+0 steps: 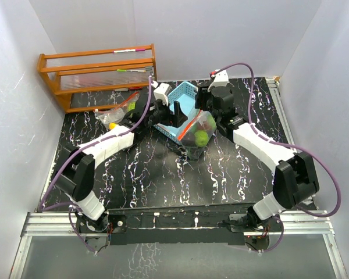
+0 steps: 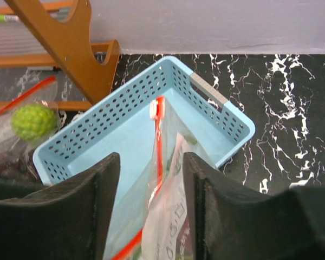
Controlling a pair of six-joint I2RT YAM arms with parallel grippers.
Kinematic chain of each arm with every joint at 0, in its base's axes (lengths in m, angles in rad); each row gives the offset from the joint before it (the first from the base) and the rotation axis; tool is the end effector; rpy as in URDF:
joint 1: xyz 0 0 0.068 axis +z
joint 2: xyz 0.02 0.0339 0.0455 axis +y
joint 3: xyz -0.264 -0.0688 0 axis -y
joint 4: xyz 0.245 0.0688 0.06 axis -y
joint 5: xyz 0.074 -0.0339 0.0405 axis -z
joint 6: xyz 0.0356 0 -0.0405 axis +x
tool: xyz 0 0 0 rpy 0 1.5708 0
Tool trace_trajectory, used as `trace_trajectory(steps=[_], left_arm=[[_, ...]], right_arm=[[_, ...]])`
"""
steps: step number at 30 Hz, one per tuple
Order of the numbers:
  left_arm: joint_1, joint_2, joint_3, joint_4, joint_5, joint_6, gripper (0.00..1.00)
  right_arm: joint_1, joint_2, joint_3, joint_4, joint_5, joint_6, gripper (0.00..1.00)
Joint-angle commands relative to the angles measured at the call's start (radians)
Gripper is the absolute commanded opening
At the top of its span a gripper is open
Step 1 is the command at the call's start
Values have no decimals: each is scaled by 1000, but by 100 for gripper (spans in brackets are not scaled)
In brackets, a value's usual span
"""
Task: Open the zip-top bag and remove the fake food
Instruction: Adjust the zipper food storage bag at the center of the board.
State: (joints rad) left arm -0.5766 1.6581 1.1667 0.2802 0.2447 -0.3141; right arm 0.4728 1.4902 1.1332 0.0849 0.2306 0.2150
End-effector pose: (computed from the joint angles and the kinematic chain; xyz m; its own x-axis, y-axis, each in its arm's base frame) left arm 0.3252 -0.2217 0.2910 -0.3919 -0.1027 -0.9143 0.6376 0.6860 -0.3504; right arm 0.3188 0.1539 0.3180 -0.2865 0.0867 -0.9541 -0.1906 0.9708 0.1455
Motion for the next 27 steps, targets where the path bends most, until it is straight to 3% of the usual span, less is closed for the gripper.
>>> trace_trajectory(steps=[1, 7, 9, 13, 18, 24, 25, 27], left_arm=[[-2, -115, -22, 5, 44, -7, 80], [-6, -130, -9, 24, 118, -41, 77], [-8, -115, -3, 43, 155, -63, 79], [-13, -92, -23, 91, 176, -100, 97], [-42, -81, -65, 147, 153, -117, 97], [-106, -34, -21, 122, 160, -95, 83], [-118, -30, -20, 118, 158, -87, 78], [-138, -28, -31, 118, 145, -79, 62]], right_arm=[[-14, 54, 108, 27, 38, -7, 45], [-35, 55, 137, -5, -14, 34, 12], [-53, 33, 120, -6, -63, 55, 8], [-69, -16, 75, 7, -124, 89, 8], [-83, -40, 59, -3, -138, 91, 8], [-118, -39, 55, 3, -209, 104, 8], [-118, -35, 60, 6, -229, 99, 12], [-117, -16, 74, 9, -266, 96, 37]])
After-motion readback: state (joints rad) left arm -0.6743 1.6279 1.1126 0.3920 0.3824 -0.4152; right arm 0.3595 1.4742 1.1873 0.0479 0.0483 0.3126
